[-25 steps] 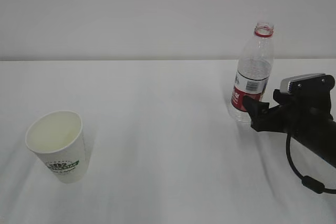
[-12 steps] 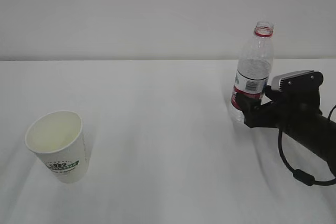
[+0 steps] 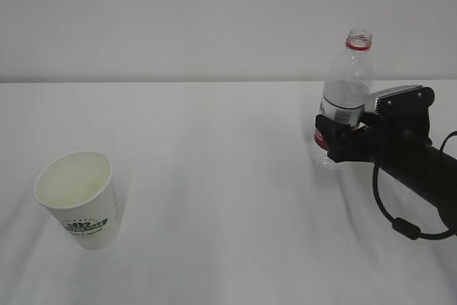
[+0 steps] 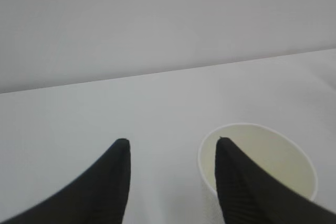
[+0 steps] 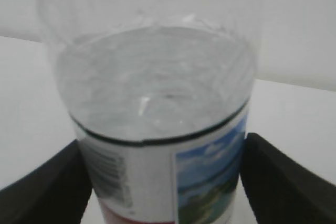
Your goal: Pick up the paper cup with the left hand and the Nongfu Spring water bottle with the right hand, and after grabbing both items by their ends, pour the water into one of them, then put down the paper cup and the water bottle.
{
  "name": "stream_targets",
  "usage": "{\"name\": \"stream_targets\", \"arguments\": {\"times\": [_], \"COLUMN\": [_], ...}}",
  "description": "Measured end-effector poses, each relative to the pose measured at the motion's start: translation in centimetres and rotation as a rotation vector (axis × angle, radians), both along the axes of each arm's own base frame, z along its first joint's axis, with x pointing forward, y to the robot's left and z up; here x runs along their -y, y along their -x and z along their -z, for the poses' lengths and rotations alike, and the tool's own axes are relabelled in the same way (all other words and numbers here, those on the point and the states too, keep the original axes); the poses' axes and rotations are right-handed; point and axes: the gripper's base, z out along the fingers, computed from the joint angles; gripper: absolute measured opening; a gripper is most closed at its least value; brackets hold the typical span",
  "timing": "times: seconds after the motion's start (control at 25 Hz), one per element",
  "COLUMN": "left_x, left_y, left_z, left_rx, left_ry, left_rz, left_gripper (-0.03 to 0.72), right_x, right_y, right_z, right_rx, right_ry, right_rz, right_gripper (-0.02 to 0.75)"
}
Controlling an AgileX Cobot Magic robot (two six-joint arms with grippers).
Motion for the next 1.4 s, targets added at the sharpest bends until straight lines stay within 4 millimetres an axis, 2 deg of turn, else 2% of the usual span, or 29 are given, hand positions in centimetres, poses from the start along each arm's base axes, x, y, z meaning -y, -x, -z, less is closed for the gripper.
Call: {"name": "stream_targets", "arguments": {"times": [0.52, 0.64, 1.04, 1.4], "left_x": [0.0, 0.0, 0.0, 0.0], "left_y": [0.0, 0.0, 0.0, 0.0], "left_z": [0.0, 0.0, 0.0, 0.0], "left_rx": [0.000, 0.000, 0.000, 0.000], "left_ry": [0.000, 0.000, 0.000, 0.000], "left_rz": [0.000, 0.000, 0.000, 0.000], "left_gripper": [0.381, 0.381, 0.381, 0.381], "right_x": [-0.1, -0.2, -0.2, -0.2], "right_y": [-0.7, -1.3, -1.4, -1.4], "right_z": [-0.4, -0.3, 0.1, 0.1], "right_rx": [0.028, 0.036, 0.030, 0.030], "right_ry": [-0.001, -0.002, -0.001, -0.001], "right_rz": [-0.006, -0.006, -0.006, -0.006], "right_gripper": [0.644, 0.644, 0.639, 0.512]}}
